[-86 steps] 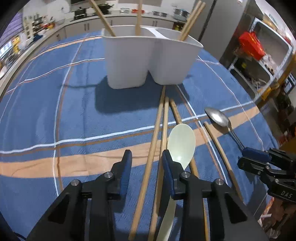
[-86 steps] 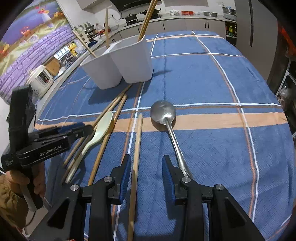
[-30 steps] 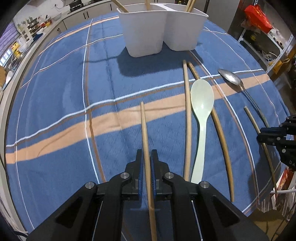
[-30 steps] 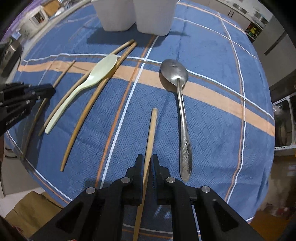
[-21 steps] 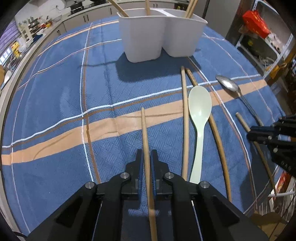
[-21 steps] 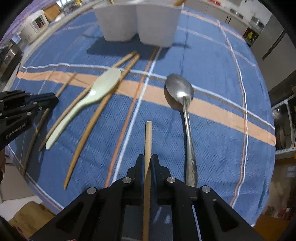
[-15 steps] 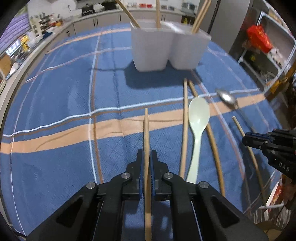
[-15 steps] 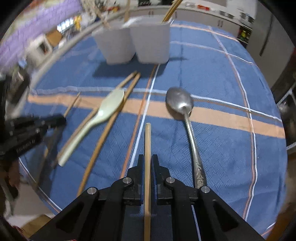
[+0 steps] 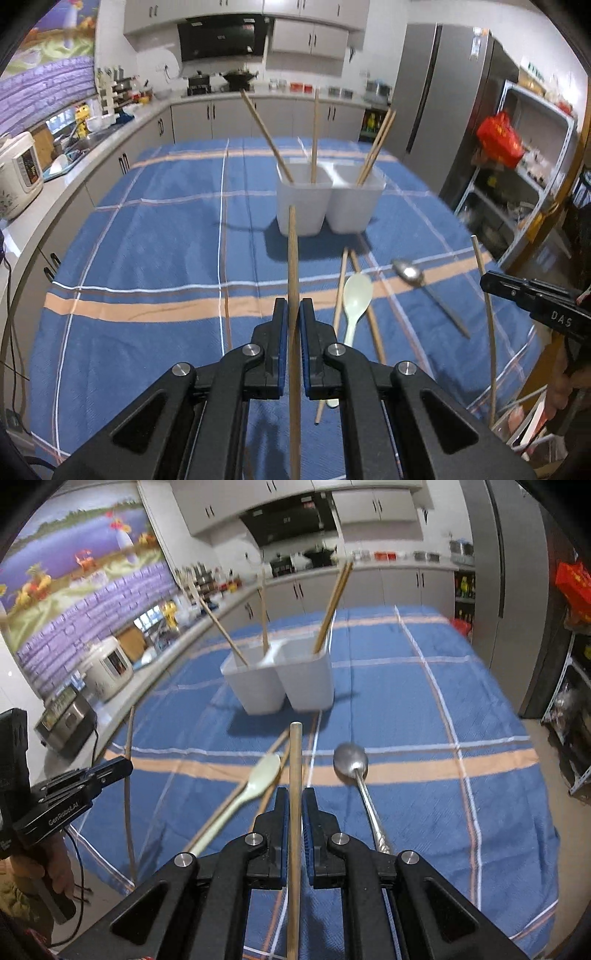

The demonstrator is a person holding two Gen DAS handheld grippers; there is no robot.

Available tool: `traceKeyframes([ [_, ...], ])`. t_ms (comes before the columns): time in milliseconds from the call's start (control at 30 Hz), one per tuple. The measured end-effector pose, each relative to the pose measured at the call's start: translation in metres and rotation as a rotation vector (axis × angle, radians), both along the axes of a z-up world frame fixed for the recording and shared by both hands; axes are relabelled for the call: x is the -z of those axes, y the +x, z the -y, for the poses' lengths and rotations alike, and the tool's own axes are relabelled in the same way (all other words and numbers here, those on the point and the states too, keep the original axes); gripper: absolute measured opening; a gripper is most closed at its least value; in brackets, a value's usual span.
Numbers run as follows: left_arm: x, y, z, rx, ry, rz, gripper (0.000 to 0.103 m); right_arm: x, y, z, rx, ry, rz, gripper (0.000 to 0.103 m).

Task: Organize utensils
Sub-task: 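Lift both held chopsticks upright and carry them over the white holder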

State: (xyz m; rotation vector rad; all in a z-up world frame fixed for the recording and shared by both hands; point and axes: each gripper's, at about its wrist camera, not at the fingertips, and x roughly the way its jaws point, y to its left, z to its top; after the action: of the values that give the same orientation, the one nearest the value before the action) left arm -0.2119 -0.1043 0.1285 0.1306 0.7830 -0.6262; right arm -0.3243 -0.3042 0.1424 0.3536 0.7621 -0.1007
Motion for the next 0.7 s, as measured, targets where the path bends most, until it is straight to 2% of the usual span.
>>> traceKeyframes([
  [300,-0.055,-0.002,-0.015,-0.033,-0.142,0.084,0.006,-0.045,0.001,0.010,0.030,0.008,0.129,0.007],
  [500,-0.094,0.033,-0.006,-0.040,-0.248,0.126,0.006,-0.078,0.035,0.026,0.057,0.021,0.214,0.007],
  [700,-0.131,0.086,0.033,-0.051,-0.315,0.226,0.006,-0.109,0.095,0.039,0.084,0.020,0.332,0.007],
])
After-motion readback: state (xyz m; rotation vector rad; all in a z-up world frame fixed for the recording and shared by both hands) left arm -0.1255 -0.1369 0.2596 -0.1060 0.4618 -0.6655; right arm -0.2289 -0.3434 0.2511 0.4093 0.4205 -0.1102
